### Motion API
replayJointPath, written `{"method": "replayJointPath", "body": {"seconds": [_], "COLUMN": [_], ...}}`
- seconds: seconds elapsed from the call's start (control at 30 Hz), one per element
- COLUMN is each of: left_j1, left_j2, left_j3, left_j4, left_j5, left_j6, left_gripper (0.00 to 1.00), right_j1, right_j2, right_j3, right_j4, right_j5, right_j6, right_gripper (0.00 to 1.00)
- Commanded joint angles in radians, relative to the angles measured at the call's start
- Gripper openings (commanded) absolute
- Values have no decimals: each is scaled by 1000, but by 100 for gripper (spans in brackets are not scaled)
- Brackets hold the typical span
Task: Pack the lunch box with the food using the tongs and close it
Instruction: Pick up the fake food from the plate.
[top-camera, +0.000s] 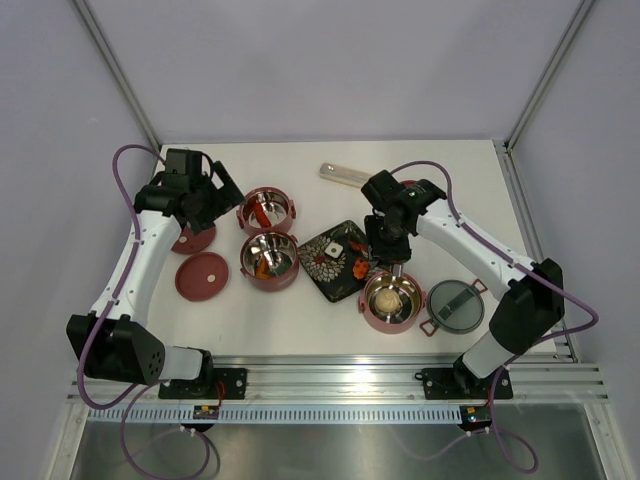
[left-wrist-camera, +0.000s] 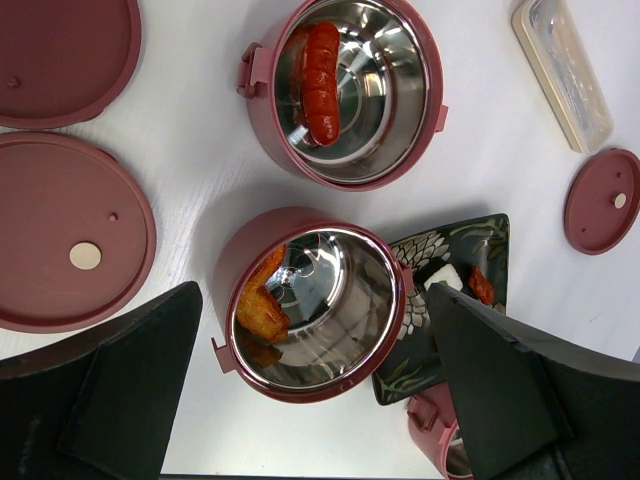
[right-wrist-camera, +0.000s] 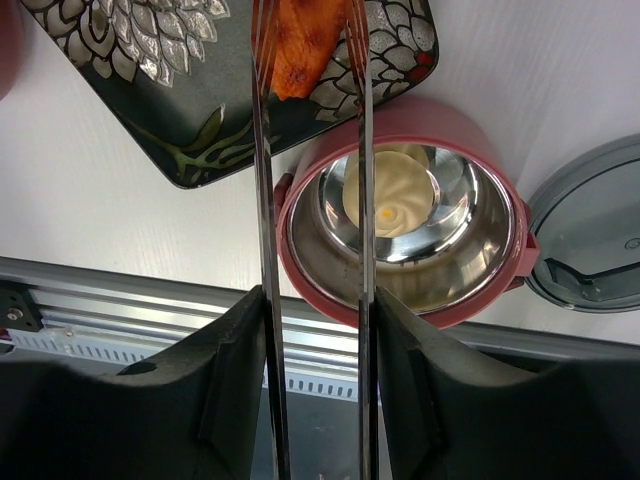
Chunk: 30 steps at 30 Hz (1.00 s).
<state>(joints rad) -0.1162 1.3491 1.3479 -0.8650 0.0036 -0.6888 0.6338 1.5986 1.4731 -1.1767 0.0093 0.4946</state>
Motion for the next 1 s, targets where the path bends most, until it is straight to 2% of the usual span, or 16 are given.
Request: {"method": "replayJointPath", "body": {"seconds": [0.0,0.97], "left_j1": [6,7], "left_j2": [-22,-1], "left_j3": [10,16], "left_j4": [43,47], "left_j5": [1,1], "left_j6": [5,9], "left_gripper": [99,99], "right_j1": [0,1], "right_j2": [4,101], "right_j3": [29,15], "right_j4": [-23,-1], "right_j5": [-5,-97], "right_j6": [35,-17], "right_gripper": [51,59]}}
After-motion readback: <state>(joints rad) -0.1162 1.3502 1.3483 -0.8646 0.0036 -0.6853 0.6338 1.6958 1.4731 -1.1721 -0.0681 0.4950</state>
